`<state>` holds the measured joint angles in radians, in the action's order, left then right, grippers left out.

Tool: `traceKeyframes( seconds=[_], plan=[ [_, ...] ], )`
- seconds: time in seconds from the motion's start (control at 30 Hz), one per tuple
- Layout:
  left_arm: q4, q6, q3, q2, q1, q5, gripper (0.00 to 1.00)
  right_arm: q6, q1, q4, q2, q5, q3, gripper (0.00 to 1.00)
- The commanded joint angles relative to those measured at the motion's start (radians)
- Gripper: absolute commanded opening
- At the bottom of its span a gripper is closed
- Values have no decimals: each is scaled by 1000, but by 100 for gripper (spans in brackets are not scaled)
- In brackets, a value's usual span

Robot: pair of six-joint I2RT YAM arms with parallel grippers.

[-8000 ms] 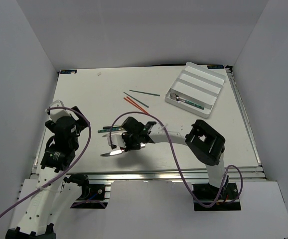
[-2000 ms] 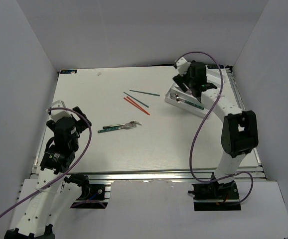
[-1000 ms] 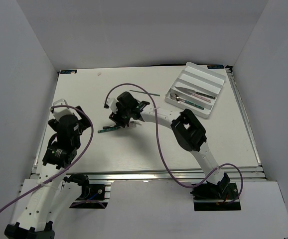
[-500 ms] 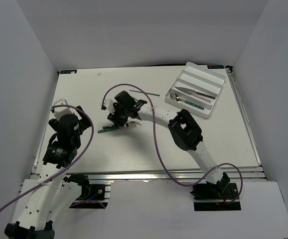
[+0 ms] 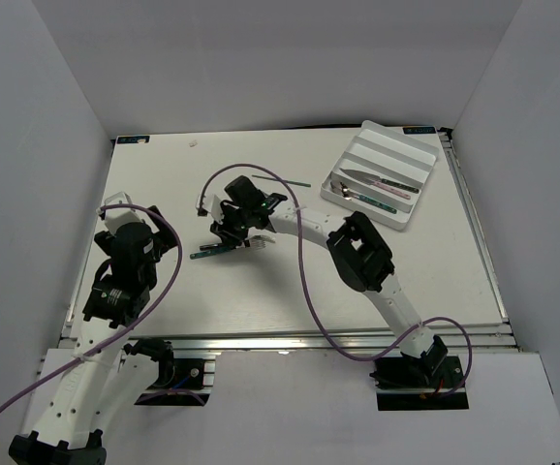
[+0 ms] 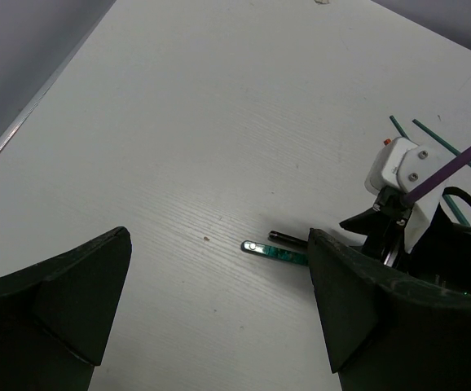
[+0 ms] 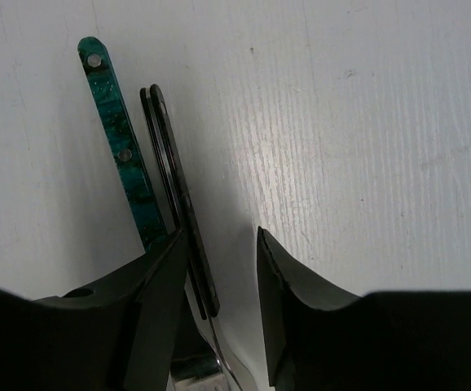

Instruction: Sort the eating utensils into containers

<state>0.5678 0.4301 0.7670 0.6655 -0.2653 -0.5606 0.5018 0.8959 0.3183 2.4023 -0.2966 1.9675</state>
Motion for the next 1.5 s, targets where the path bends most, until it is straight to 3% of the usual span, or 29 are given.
traceKeyframes(
  seconds=[0.0, 0.4, 0.57, 0.7, 0.9, 1.0, 1.2, 1.37, 1.47],
  plan=[
    [-5, -4, 5, -7, -3, 7, 98, 40, -29, 100, 5, -10, -90, 44],
    [-3, -2, 3, -9, -3, 4, 98, 89, -64, 73, -52, -35, -236, 41],
    [0, -2, 5, -7, -3, 2, 98, 121, -66, 126, -17, 4, -167, 28],
    [0, -2, 5, -14, -3, 1, 98, 139, -66, 189, 24, -19, -96, 0],
    [-2, -2, 3, -12, -3, 7, 98, 121, -98, 125, -110, -53, -159, 0],
    [-2, -2, 3, -20, -5, 8, 98, 115, -153, 52, -263, -41, -252, 0],
    [-5, -1, 2, -56, -3, 10, 98, 164, -386, -48, -495, 20, -425, 0],
    [-11, -1, 0, -66, -3, 30, 98, 274, -619, -113, -502, 75, -440, 0],
    [-14, -4, -2, -66, -3, 39, 98, 339, -698, -281, -416, 257, -427, 0]
  ],
)
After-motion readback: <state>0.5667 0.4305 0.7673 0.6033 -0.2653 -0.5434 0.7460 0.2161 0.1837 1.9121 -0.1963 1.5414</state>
